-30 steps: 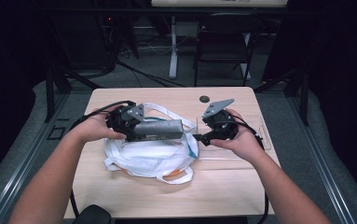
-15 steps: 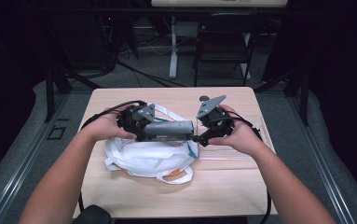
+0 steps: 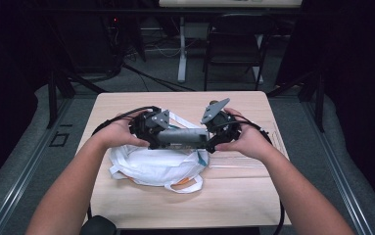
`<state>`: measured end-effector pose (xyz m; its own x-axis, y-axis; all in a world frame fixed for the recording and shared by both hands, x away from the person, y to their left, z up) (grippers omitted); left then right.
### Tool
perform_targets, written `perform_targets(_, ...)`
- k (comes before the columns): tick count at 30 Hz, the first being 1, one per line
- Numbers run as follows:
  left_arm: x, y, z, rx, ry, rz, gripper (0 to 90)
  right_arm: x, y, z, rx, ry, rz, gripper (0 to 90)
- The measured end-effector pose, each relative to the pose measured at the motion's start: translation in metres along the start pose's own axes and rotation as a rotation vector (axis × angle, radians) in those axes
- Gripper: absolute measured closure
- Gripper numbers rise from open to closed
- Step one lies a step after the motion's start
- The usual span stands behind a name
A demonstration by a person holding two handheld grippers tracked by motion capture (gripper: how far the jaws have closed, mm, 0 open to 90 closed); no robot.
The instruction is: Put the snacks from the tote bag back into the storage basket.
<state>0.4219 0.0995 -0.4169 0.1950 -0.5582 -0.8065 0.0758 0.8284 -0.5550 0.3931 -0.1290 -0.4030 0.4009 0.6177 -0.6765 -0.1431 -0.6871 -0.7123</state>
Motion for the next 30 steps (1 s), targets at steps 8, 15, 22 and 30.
perform_targets(8, 0.004, -0.008, -0.003, 0.024, 0.005, -0.013, 43.5, 0.005, -0.003, 0.002, -0.034, -0.012, 0.030, 23.9)
perform_targets(15, 0.006, -0.013, -0.005, 0.039, 0.010, -0.023, 43.5, 0.013, -0.002, 0.003, -0.047, -0.026, 0.061, 25.0)
perform_targets(22, 0.008, -0.017, -0.007, 0.048, 0.019, -0.034, 43.5, 0.020, -0.002, 0.003, -0.070, -0.033, 0.086, 26.1)
perform_targets(30, 0.005, -0.023, -0.009, 0.062, 0.015, -0.046, 43.5, 0.026, -0.005, 0.004, -0.099, -0.049, 0.118, 28.7)
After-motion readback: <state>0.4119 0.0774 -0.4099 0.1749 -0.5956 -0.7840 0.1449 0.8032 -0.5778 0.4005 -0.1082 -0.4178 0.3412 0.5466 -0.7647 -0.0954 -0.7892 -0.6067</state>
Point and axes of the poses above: each handheld gripper's, and its own axes: x roughly forward along the jaws, y roughly out of its underside, z roughly to its left, the point moved 1 cm from there along x, roughly forward along the jaws, and after that the axes turned 8 degrees about -z, right-handed, at the moved point
